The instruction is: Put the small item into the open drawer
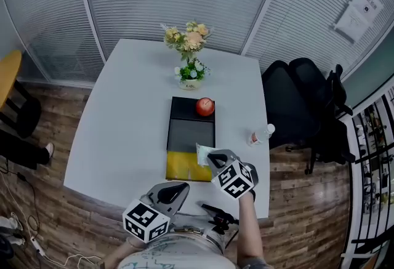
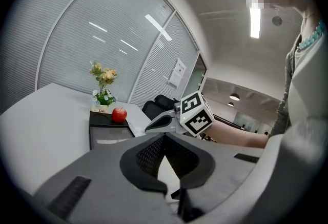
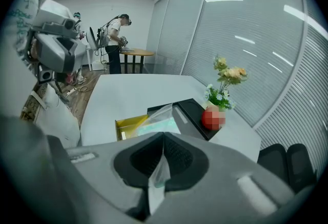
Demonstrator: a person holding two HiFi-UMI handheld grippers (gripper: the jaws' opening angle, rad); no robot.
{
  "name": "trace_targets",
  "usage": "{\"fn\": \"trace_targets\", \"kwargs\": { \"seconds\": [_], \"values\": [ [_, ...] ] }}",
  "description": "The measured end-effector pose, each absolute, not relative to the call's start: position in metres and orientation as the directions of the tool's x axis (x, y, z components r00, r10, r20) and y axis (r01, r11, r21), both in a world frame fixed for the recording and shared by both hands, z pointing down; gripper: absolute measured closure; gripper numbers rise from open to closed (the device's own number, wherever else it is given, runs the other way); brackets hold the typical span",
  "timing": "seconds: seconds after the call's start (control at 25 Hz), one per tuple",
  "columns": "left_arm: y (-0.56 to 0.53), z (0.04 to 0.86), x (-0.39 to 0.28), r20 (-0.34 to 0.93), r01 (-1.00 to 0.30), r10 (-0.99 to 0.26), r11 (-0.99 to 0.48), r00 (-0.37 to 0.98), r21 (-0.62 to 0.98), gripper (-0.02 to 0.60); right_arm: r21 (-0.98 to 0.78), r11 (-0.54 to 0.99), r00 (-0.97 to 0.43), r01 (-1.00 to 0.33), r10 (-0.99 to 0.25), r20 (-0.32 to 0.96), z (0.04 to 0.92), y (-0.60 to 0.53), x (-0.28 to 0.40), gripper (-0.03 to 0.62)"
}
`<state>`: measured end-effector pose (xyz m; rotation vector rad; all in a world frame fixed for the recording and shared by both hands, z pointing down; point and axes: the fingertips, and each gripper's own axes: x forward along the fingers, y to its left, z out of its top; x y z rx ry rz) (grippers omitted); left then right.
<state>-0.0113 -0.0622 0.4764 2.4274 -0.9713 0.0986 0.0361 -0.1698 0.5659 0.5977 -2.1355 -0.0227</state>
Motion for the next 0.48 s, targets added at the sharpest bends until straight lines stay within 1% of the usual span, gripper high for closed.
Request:
{"fn": "trace_targets", "kwargs": {
  "seconds": [0.48],
  "values": [
    [-0.058,0.483,-0.043,0.274,-0.707,-0.67,-0.541,0.689,0.456,0.584,0.222,0.919,-0.512,-0.327,-0.369,0.776,0.575,-0.164,-0.006,0.591]
  ]
}}
